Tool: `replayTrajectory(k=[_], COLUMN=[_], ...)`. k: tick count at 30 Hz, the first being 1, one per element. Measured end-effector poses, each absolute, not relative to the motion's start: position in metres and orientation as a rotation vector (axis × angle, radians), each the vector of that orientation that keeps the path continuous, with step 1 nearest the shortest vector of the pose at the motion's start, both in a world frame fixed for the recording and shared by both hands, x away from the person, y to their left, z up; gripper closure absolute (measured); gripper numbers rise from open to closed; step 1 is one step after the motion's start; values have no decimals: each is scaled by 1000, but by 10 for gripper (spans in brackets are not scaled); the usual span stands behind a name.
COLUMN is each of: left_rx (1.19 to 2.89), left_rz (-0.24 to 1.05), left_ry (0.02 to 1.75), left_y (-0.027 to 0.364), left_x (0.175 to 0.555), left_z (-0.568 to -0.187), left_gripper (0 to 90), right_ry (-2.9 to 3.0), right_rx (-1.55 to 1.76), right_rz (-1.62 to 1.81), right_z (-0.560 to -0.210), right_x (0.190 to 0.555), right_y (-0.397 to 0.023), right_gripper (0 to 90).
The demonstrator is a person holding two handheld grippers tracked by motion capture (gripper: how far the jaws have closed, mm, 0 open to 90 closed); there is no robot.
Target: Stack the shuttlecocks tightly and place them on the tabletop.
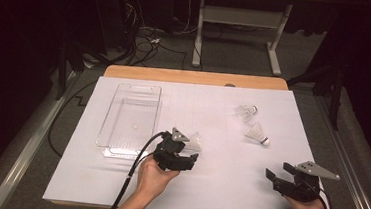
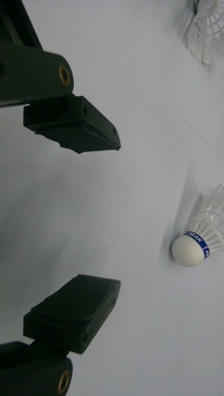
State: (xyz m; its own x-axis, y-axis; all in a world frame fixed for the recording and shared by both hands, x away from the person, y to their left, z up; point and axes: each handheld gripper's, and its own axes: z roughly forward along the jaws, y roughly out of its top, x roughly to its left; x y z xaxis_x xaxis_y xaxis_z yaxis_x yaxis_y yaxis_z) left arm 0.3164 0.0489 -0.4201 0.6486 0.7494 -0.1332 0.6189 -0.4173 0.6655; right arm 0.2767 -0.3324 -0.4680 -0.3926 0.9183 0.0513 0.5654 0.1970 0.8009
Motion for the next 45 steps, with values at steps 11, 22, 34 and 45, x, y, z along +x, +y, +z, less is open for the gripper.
replayTrajectory(k=[11,22,34,45], left_rx=[2162,2168,2165,2150], left_rz=[237,236,209,207], left_ry=[1063,1070,1087,1122], left_y=[41,32,26,27], left_x=[325,334,348,359], left_z=[-413,-409,-403,-403], left_gripper=[357,342,332,329], right_ry=[2036,2038,2042,2040], right_rx=[1383,1381,1380,1381], right_rz=[1066,1067,1072,1074], right_z=[-468,-468,-468,-468], right_x=[277,277,277,277], right_y=[-332,-332,-332,-332], right_gripper=[283,282,282,281])
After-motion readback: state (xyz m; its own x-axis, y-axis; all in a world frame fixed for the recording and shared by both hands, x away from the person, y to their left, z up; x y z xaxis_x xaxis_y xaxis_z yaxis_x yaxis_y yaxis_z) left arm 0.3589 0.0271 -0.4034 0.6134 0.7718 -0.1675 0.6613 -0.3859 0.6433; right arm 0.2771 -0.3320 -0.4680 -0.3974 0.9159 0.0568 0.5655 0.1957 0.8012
